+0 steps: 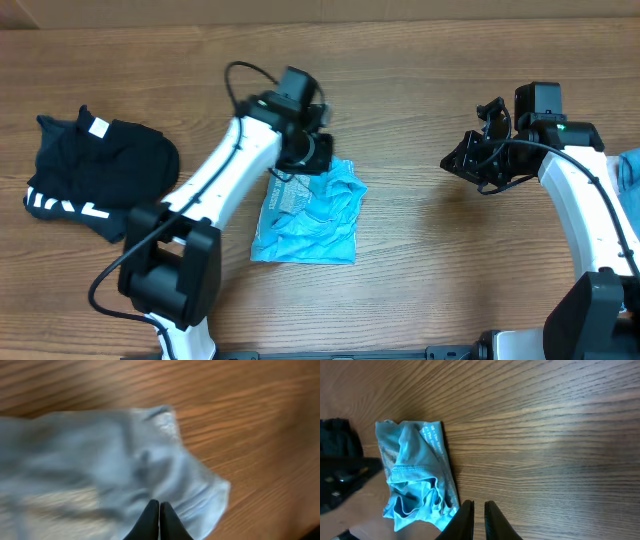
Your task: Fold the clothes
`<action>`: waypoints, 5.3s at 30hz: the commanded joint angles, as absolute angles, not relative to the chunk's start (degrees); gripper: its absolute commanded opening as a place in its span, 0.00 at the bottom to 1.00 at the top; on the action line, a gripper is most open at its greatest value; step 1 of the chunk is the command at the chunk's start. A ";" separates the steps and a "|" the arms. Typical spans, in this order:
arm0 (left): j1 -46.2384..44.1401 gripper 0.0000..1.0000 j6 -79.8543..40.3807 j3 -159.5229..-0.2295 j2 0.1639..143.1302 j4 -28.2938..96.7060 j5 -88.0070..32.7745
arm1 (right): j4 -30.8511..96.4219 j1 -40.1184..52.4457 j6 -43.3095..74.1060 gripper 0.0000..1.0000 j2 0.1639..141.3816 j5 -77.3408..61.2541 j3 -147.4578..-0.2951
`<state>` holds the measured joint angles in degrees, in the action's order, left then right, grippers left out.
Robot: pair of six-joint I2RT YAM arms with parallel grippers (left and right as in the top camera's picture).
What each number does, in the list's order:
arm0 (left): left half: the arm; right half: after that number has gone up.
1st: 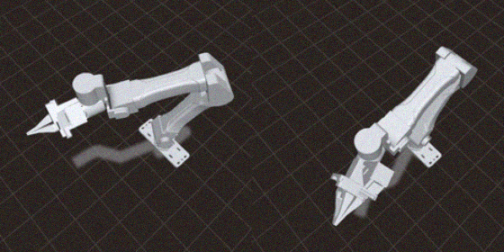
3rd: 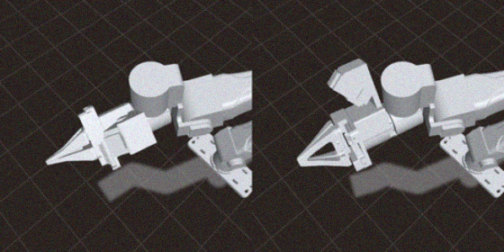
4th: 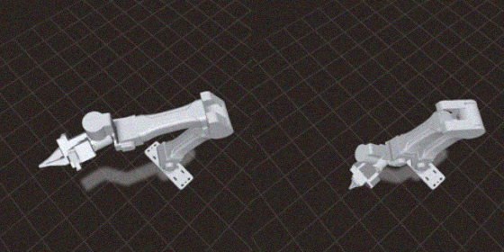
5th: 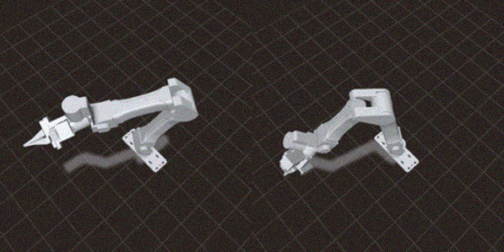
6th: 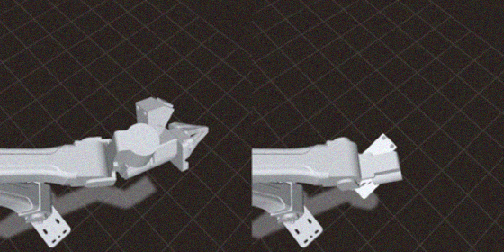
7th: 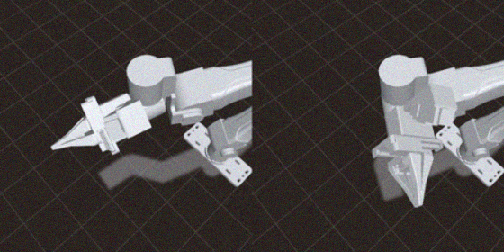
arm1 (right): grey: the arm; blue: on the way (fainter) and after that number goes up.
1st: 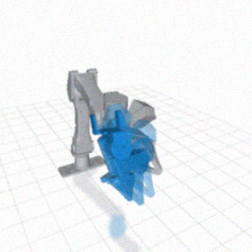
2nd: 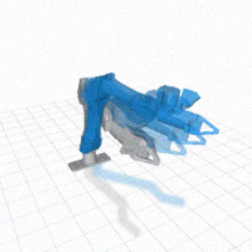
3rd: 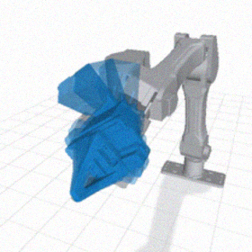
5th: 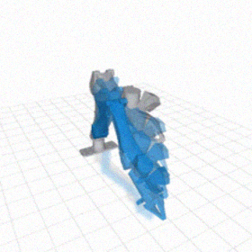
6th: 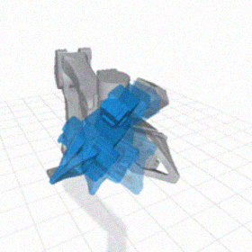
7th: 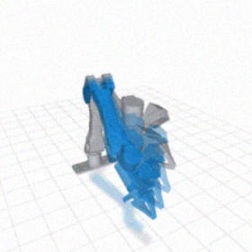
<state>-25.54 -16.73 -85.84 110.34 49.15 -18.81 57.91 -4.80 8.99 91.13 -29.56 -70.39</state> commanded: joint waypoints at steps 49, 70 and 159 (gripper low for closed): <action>-42.59 0.04 -20.91 -70.04 108.66 44.10 -32.23 | 58.89 -4.84 8.67 0.12 90.32 -29.34 -71.29; -9.41 0.81 12.62 -68.99 117.80 49.39 -41.39 | 60.75 -4.84 8.47 0.20 90.32 -29.34 -71.29; 37.54 0.04 -5.28 -89.36 100.36 27.18 -53.91 | 65.10 -4.84 8.56 0.20 90.32 -29.39 -71.29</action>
<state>39.48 -7.51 -87.61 102.28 27.53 -56.80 65.17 -4.80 8.93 91.13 -29.56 -70.39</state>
